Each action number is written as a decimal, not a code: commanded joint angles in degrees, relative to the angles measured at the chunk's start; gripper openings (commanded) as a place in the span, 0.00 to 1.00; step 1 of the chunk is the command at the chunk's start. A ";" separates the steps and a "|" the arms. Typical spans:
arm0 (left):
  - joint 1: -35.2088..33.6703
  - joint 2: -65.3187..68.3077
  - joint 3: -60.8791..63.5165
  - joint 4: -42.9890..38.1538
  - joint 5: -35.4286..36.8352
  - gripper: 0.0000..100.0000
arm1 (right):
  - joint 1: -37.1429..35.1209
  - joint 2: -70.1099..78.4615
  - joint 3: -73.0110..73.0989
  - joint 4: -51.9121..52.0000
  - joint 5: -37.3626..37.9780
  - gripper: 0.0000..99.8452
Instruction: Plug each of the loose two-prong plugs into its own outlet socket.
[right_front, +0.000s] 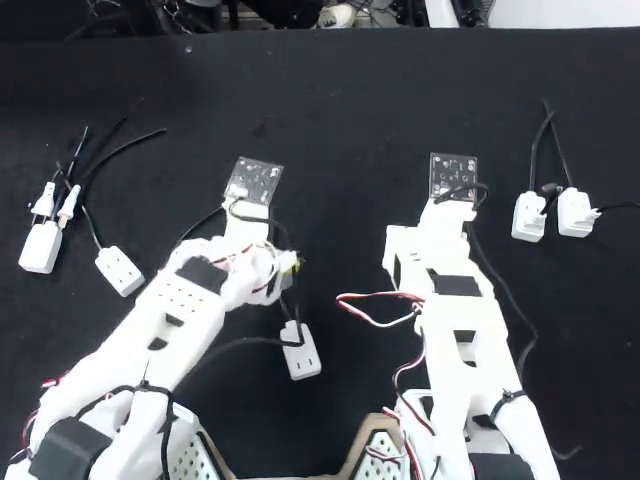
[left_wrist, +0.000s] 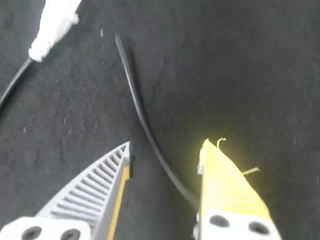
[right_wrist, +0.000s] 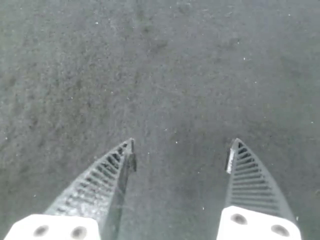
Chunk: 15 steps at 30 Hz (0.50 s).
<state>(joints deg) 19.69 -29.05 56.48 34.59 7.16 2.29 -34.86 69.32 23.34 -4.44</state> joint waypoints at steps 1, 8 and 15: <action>0.04 3.96 1.80 -8.62 2.81 0.23 | 0.62 -0.04 -2.86 -1.41 -0.44 0.28; -2.33 20.31 -12.70 3.60 4.31 0.22 | 0.62 -0.04 -2.86 -1.23 -0.44 0.28; -12.44 24.88 -24.31 22.42 4.13 0.22 | 0.62 -0.04 -2.86 -1.32 -0.35 0.28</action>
<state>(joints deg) 13.19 -4.18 38.46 48.66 10.95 2.29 -34.86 69.32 23.34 -4.44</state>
